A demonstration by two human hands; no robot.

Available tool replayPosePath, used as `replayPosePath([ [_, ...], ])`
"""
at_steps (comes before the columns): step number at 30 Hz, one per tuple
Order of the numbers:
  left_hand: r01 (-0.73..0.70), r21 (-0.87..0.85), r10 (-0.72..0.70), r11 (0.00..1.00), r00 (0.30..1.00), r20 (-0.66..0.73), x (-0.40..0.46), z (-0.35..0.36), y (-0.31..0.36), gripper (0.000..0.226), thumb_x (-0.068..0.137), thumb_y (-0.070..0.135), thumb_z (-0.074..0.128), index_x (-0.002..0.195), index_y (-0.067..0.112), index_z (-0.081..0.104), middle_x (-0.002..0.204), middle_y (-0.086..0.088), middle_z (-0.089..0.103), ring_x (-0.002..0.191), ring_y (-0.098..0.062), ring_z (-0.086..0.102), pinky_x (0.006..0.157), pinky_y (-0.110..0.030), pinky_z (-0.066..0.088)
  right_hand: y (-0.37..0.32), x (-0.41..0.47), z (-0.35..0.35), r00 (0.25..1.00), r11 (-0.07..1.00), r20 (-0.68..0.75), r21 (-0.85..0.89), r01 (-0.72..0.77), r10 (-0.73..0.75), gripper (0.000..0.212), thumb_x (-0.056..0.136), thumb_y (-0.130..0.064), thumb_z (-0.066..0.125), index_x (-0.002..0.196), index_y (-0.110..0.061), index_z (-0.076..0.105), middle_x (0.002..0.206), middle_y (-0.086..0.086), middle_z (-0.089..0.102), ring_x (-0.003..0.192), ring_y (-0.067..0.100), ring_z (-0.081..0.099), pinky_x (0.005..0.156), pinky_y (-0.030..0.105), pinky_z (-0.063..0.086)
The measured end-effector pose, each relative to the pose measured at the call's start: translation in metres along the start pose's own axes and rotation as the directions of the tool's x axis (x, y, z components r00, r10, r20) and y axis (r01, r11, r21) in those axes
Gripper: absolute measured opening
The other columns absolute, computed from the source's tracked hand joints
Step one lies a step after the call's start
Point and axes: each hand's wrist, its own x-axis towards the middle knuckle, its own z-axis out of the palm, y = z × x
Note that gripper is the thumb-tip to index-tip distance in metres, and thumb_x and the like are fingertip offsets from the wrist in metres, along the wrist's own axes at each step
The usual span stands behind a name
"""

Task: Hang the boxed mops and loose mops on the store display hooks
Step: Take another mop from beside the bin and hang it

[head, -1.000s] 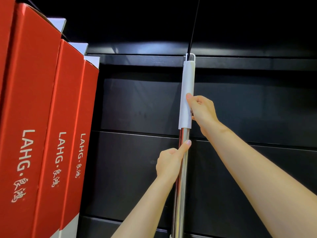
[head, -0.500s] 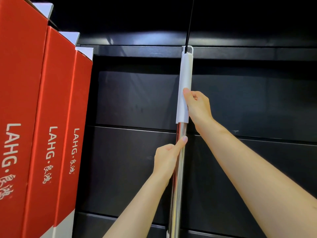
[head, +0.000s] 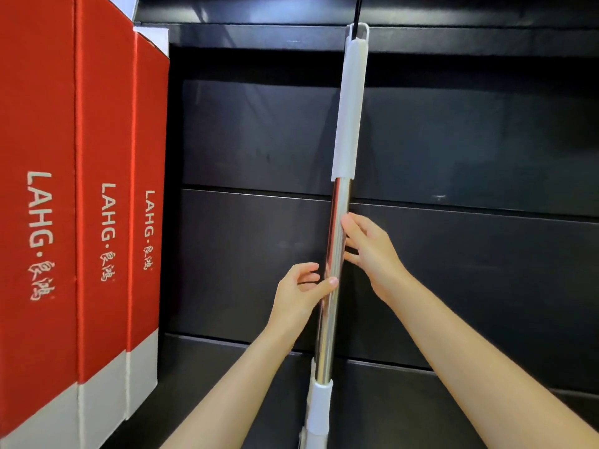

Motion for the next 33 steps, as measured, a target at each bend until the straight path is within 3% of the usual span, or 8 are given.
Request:
replayPosePath([
  [2, 0.028, 0.043, -0.030, 0.999, 0.999, 0.038, -0.007, -0.002, -0.009, 0.062, 0.080, 0.034, 0.073, 0.135, 0.024, 0.047, 0.126, 0.006, 0.056, 0.114, -0.010, 0.056, 0.095, -0.028, 0.049, 0.017, -0.014, 0.000, 0.999, 0.999, 0.038, 0.017, -0.030, 0.030, 0.047, 0.095, -0.040, 0.051, 0.137, -0.021, 0.045, 0.131, -0.004, 0.055, 0.118, 0.013, 0.053, 0.085, 0.023, 0.050],
  [4, 0.056, 0.066, -0.062, 0.996, 0.994, 0.095, -0.013, -0.001, -0.018, 0.066, 0.081, 0.033, 0.072, 0.140, 0.024, 0.043, 0.131, 0.007, 0.054, 0.116, -0.008, 0.054, 0.095, -0.025, 0.047, 0.030, -0.024, 0.001, 0.997, 0.997, 0.050, 0.041, -0.059, 0.057, 0.051, 0.094, -0.039, 0.052, 0.140, -0.021, 0.043, 0.136, -0.002, 0.053, 0.124, 0.015, 0.051, 0.097, 0.033, 0.049],
  [6, 0.058, 0.064, -0.065, 0.996, 0.992, 0.111, -0.018, 0.001, -0.023, 0.062, 0.083, 0.031, 0.071, 0.138, 0.025, 0.045, 0.135, 0.009, 0.054, 0.118, -0.008, 0.054, 0.099, -0.029, 0.046, 0.037, -0.029, 0.002, 0.998, 0.996, 0.038, 0.063, -0.061, 0.059, 0.052, 0.093, -0.037, 0.054, 0.141, -0.021, 0.043, 0.139, -0.001, 0.052, 0.126, 0.015, 0.050, 0.104, 0.040, 0.045],
  [9, 0.063, 0.062, -0.069, 0.996, 0.993, 0.100, -0.019, 0.003, -0.025, 0.056, 0.084, 0.030, 0.070, 0.136, 0.027, 0.049, 0.133, 0.007, 0.057, 0.121, -0.012, 0.054, 0.104, -0.038, 0.046, 0.040, -0.030, 0.006, 0.999, 0.995, 0.003, 0.088, -0.055, 0.055, 0.053, 0.092, -0.036, 0.056, 0.142, -0.020, 0.043, 0.141, -0.001, 0.051, 0.128, 0.015, 0.050, 0.105, 0.038, 0.044],
  [22, 0.078, 0.123, -0.089, 0.989, 0.992, 0.087, -0.024, 0.006, -0.019, 0.052, 0.087, 0.029, 0.066, 0.136, 0.023, 0.049, 0.134, 0.005, 0.055, 0.108, -0.004, 0.053, 0.097, -0.030, 0.046, 0.030, -0.038, 0.012, 0.991, 0.995, -0.089, 0.024, -0.095, 0.097, 0.052, 0.093, -0.036, 0.055, 0.141, -0.020, 0.043, 0.143, 0.000, 0.049, 0.129, 0.018, 0.048, 0.104, 0.040, 0.042],
  [24, 0.074, 0.144, -0.088, 0.987, 0.992, 0.093, -0.029, 0.004, -0.015, 0.050, 0.088, 0.025, 0.066, 0.135, 0.018, 0.050, 0.133, 0.001, 0.056, 0.106, -0.005, 0.053, 0.091, -0.026, 0.045, 0.028, -0.044, 0.011, 0.991, 0.994, -0.077, -0.011, -0.108, 0.107, 0.050, 0.094, -0.035, 0.054, 0.141, -0.018, 0.044, 0.141, 0.002, 0.051, 0.128, 0.020, 0.049, 0.105, 0.042, 0.043],
  [30, 0.088, 0.245, -0.118, 0.966, 0.987, 0.111, -0.044, -0.007, -0.011, 0.057, 0.088, 0.018, 0.066, 0.140, 0.013, 0.044, 0.136, -0.005, 0.055, 0.122, -0.016, 0.053, 0.093, -0.027, 0.043, 0.029, -0.081, -0.012, 0.994, 0.956, -0.029, -0.273, -0.110, 0.106, 0.043, 0.097, -0.027, 0.050, 0.139, -0.019, 0.045, 0.141, 0.001, 0.050, 0.128, 0.018, 0.049, 0.107, 0.038, 0.042],
  [33, 0.071, 0.308, -0.112, 0.949, 0.987, 0.118, -0.060, -0.020, -0.018, 0.051, 0.089, 0.021, 0.064, 0.137, 0.015, 0.047, 0.132, -0.003, 0.057, 0.112, -0.008, 0.054, 0.090, -0.023, 0.041, 0.036, -0.111, -0.035, 0.992, 0.918, -0.031, -0.376, -0.125, 0.122, 0.043, 0.097, -0.029, 0.050, 0.139, -0.022, 0.045, 0.136, -0.002, 0.053, 0.121, 0.010, 0.051, 0.103, 0.027, 0.043],
])
